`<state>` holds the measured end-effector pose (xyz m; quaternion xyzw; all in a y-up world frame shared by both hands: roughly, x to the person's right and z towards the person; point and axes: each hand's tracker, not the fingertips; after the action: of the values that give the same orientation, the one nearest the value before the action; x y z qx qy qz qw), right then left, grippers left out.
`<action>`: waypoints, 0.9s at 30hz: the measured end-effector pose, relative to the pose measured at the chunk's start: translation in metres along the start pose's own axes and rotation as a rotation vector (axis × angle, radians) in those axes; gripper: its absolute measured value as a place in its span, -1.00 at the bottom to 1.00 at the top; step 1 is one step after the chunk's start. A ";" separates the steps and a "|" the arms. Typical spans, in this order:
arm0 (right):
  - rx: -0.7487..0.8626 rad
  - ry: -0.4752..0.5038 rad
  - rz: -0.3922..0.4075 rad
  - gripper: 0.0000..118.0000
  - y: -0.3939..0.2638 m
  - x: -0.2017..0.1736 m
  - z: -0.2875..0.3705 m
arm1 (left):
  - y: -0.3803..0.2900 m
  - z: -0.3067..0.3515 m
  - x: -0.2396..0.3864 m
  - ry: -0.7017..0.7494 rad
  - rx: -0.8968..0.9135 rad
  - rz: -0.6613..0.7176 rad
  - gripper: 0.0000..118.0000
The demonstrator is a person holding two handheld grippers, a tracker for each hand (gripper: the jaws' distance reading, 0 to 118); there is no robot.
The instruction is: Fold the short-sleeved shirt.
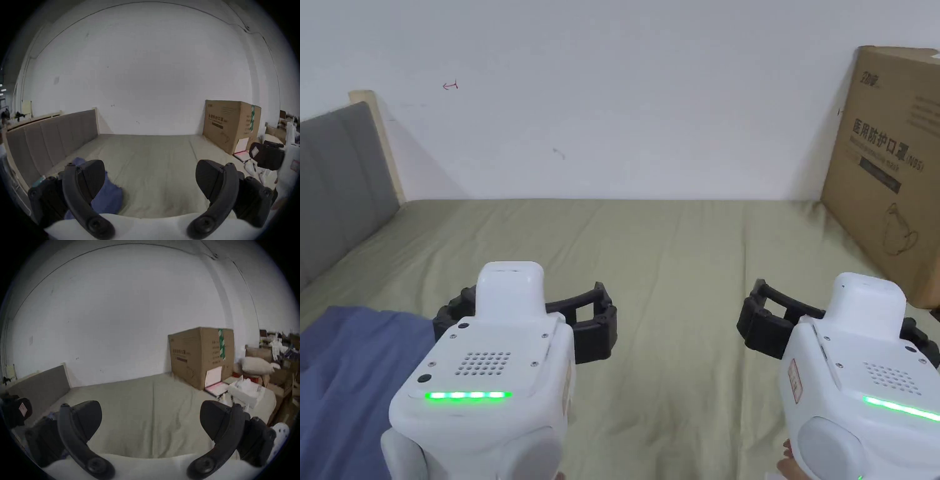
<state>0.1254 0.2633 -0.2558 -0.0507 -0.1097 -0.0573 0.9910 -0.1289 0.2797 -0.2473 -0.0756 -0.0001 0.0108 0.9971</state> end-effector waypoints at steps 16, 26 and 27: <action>-0.027 -0.016 0.015 -0.90 0.009 0.013 0.004 | 0.009 0.002 -0.005 -0.065 -0.025 -0.084 -1.00; -0.054 -0.022 0.095 -0.99 0.013 0.011 0.000 | 0.011 -0.002 -0.006 0.002 -0.019 -0.048 -1.00; -0.057 -0.025 0.096 -0.99 0.013 0.009 -0.001 | 0.011 -0.002 -0.007 0.001 -0.015 -0.048 -1.00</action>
<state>0.1361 0.2746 -0.2560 -0.0848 -0.1176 -0.0122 0.9894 -0.1359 0.2903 -0.2508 -0.0833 -0.0013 -0.0131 0.9964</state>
